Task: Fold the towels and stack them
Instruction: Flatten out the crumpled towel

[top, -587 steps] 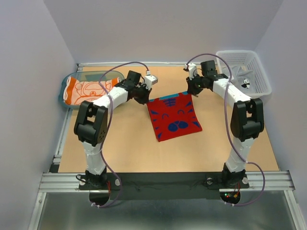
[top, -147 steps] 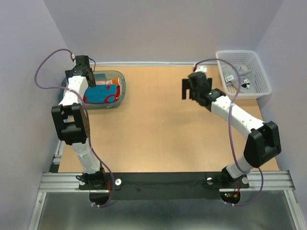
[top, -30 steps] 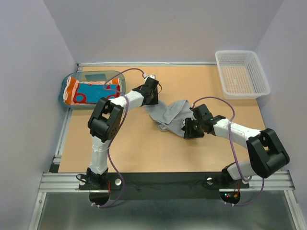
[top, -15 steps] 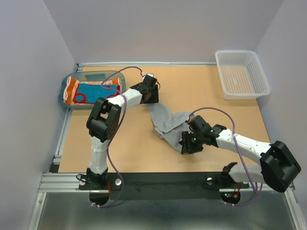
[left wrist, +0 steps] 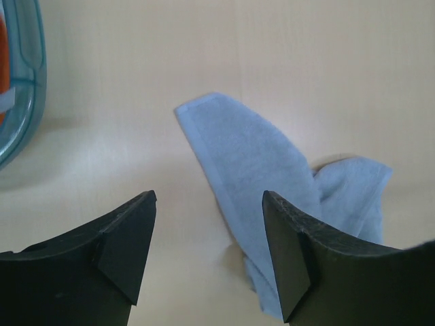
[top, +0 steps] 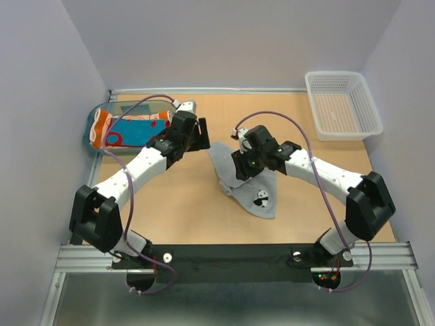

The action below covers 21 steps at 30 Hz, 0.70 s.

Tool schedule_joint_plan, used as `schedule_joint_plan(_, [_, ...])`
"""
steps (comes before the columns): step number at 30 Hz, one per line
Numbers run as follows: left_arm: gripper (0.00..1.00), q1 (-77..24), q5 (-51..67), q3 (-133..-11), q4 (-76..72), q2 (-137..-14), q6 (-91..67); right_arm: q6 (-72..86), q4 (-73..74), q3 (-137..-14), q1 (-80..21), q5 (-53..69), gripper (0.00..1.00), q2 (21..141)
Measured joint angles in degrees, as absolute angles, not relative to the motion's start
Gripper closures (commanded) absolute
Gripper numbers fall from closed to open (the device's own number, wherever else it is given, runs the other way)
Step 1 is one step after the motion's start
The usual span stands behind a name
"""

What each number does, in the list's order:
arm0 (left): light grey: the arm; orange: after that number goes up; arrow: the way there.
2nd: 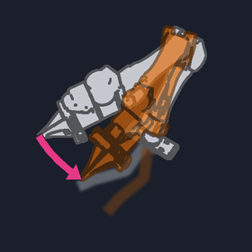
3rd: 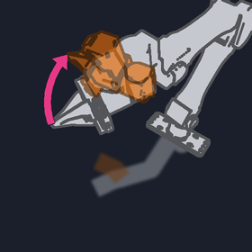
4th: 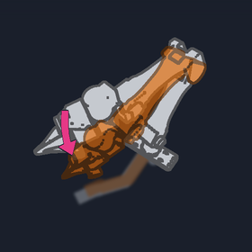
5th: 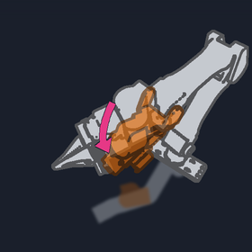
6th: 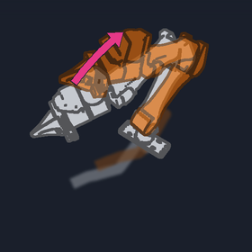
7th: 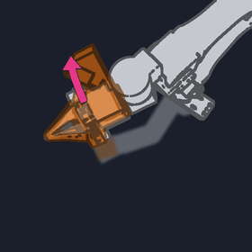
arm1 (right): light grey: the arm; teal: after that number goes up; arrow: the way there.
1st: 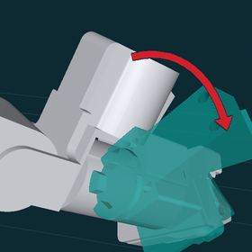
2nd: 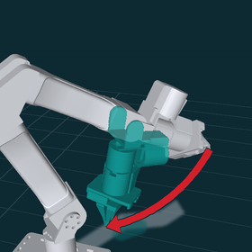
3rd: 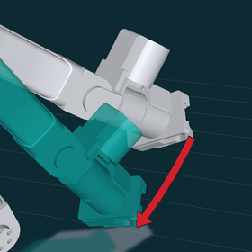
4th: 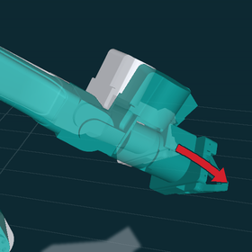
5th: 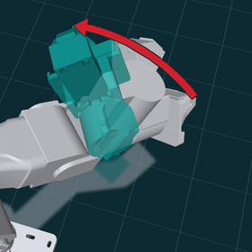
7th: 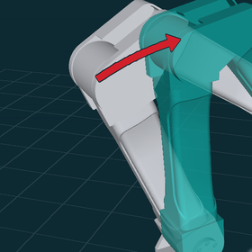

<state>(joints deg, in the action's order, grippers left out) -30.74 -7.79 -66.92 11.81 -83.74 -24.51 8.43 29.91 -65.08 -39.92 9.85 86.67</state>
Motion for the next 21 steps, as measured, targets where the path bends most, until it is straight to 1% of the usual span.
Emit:
schedule_joint_plan(6, [0.25,-30.0,-7.6,-57.1,14.0,-78.0,-25.0,-0.8,30.0,-69.2,-41.2,10.0,0.52,94.1])
schedule_joint_plan(10, [0.25,-29.2,-7.5,-52.7,14.8,-74.5,-25.1,-4.3,30.0,-69.6,-43.0,10.3,0.52,95.8])
schedule_joint_plan(16, [0.25,-28.5,-7.2,-49.4,14.9,-71.5,-25.4,-7.6,30.1,-69.8,-45.0,10.5,0.49,97.7])
schedule_joint_plan(21, [0.25,-28.2,-6.8,-48.1,14.9,-71.3,-25.6,-9.1,30.2,-70.5,-46.1,10.5,0.49,99.0])
